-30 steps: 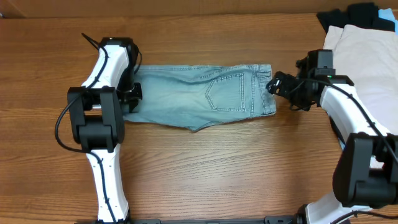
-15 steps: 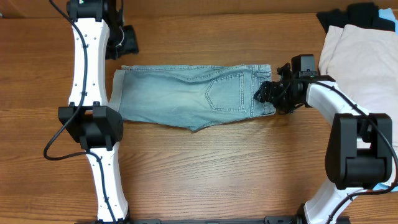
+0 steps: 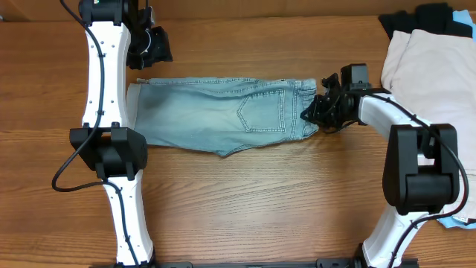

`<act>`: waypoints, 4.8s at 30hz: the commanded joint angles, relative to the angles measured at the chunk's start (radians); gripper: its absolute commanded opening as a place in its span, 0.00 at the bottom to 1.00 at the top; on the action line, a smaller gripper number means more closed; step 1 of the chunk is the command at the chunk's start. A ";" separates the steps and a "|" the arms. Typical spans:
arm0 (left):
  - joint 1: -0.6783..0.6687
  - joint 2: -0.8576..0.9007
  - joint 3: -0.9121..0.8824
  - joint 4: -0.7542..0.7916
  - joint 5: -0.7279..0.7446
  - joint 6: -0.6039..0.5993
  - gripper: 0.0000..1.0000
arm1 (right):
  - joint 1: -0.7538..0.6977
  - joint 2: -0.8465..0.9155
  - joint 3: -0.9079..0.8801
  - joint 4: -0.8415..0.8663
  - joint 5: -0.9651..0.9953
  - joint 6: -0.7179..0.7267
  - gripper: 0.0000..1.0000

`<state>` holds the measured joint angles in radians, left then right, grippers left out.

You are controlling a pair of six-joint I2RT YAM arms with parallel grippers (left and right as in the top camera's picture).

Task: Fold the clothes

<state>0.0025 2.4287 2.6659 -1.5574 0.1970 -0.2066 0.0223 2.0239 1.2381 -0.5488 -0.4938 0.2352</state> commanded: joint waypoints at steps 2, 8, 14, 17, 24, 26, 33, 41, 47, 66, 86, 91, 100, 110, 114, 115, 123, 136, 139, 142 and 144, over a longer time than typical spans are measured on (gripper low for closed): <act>0.005 -0.009 0.020 -0.011 -0.023 0.021 0.56 | -0.072 -0.016 0.045 -0.100 0.008 -0.003 0.04; 0.011 -0.009 0.020 -0.014 -0.021 0.027 0.50 | -0.181 -0.133 0.138 -0.310 -0.060 -0.109 0.04; 0.012 -0.009 0.020 -0.048 -0.005 0.045 0.50 | -0.231 -0.200 0.292 -0.583 -0.019 -0.192 0.04; 0.012 -0.009 0.020 -0.088 0.086 0.145 0.50 | -0.232 -0.201 0.373 -0.682 0.010 -0.191 0.04; 0.014 -0.008 -0.009 -0.125 0.160 0.287 0.50 | -0.242 -0.201 0.419 -0.719 0.010 -0.191 0.04; 0.020 -0.008 -0.034 -0.112 0.178 0.294 0.50 | -0.249 -0.201 0.426 -0.723 0.010 -0.192 0.04; 0.029 -0.005 -0.205 -0.084 0.387 0.521 0.49 | -0.280 -0.201 0.463 -0.719 0.010 -0.203 0.04; 0.030 -0.005 -0.433 0.003 0.544 0.649 0.49 | -0.280 -0.201 0.463 -0.710 0.010 -0.200 0.04; 0.023 -0.005 -0.581 0.105 0.570 0.655 0.15 | -0.280 -0.201 0.463 -0.702 0.010 -0.187 0.04; 0.022 -0.005 -0.806 0.381 0.416 0.392 0.04 | -0.206 -0.201 0.473 -0.708 0.009 -0.156 0.04; -0.038 -0.005 -0.806 0.407 0.343 0.313 0.04 | 0.363 -0.197 0.528 -0.486 0.237 0.223 0.04; -0.039 -0.005 -0.806 0.408 0.343 0.306 0.04 | 0.465 -0.135 0.528 -0.389 0.295 0.299 0.04; -0.039 -0.005 -0.806 0.407 0.343 0.306 0.04 | 0.564 0.013 0.528 -0.266 0.291 0.346 0.04; 0.003 -0.005 -0.737 0.309 0.303 0.229 0.50 | 0.579 0.020 0.531 -0.207 0.216 0.311 0.62; 0.050 -0.005 -0.599 0.172 0.218 0.229 0.50 | 0.529 -0.004 0.531 -0.210 0.133 0.311 0.64; 0.056 -0.005 -0.574 0.149 0.206 0.229 0.50 | 0.518 -0.010 0.531 -0.212 0.120 0.311 0.64; 0.133 -0.005 -0.187 -0.132 0.003 0.198 0.56 | 0.484 -0.032 0.530 -0.352 0.146 0.333 0.65; 0.105 -0.007 -0.107 -0.050 0.024 0.172 0.64 | 0.487 -0.013 0.315 -0.557 0.277 0.157 0.63; 0.100 -0.007 -0.107 -0.044 0.024 0.173 0.69 | 0.479 -0.013 0.259 -0.536 0.325 0.157 0.64; 0.097 -0.007 -0.107 -0.040 0.024 0.172 0.71 | 0.463 -0.013 0.219 -0.507 0.369 0.158 0.65; 0.091 -0.007 -0.107 -0.041 0.024 0.172 0.73 | 0.446 -0.013 0.194 -0.474 0.401 0.157 0.66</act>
<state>0.1036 2.4260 2.5416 -1.6005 0.2268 -0.0277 0.5034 2.0357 1.4796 -1.0481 -0.1917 0.4034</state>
